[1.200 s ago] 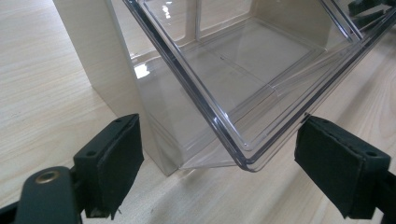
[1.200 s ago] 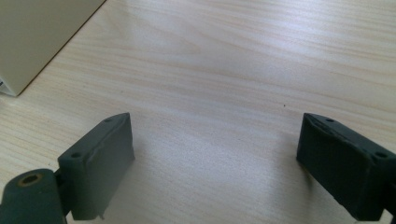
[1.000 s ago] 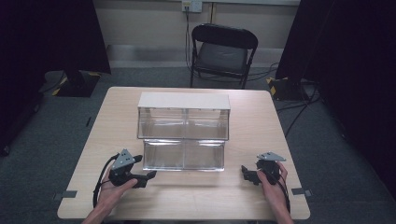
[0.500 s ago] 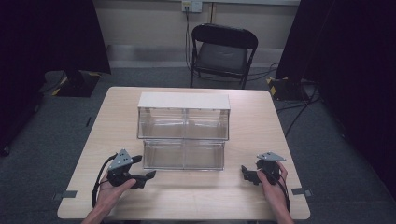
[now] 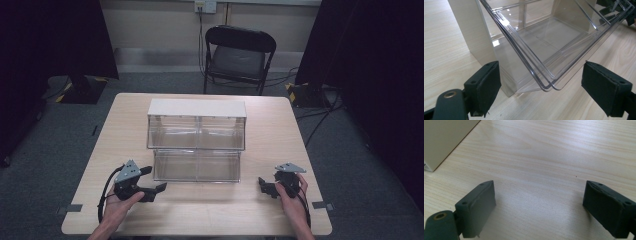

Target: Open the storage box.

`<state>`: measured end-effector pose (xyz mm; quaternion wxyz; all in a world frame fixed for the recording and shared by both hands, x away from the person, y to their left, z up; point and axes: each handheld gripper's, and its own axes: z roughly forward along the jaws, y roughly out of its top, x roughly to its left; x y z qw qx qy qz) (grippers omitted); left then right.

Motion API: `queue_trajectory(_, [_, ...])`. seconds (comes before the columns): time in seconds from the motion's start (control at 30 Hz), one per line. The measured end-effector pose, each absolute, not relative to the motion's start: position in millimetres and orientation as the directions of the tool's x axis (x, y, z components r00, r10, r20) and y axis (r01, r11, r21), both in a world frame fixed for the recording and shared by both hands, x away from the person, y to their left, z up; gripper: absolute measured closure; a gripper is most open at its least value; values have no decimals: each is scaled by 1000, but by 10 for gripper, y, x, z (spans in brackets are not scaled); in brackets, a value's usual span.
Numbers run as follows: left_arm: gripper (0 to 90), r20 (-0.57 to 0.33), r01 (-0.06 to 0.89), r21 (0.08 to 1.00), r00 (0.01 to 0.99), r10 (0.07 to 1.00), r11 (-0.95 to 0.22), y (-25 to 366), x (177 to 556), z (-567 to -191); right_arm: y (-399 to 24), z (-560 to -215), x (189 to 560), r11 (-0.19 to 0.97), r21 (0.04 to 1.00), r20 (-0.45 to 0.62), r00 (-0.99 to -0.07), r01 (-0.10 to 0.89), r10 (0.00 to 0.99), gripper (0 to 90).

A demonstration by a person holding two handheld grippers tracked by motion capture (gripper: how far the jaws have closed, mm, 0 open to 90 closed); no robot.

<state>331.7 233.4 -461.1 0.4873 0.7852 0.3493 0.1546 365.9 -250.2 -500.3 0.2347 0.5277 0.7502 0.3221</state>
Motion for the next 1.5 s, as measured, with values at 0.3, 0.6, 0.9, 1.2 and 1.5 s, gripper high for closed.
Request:
queue_trajectory(0.3, [151,-75,385,873,711,699,-299,2328,3309,-4587,-2501,-5003,3659,235,731,-12,-332,640,943,102])
queue_trajectory(0.6, [158,-68,370,886,699,712,-279,2312,3298,-4548,-2502,-5003,3659,236,731,-13,-333,640,943,102])
queue_trajectory(0.9, [154,-83,370,891,703,706,-263,2317,3298,-4543,-2502,-5003,3659,236,731,-13,-333,640,943,102])
queue_trajectory(1.2, [152,-82,374,888,700,710,-266,2307,3302,-4543,-2502,-5003,3659,236,731,-12,-333,640,943,102])
queue_trajectory(1.5, [154,-76,366,893,693,717,-260,2302,3299,-4516,-2502,-5003,3661,236,731,-11,-335,640,942,100])
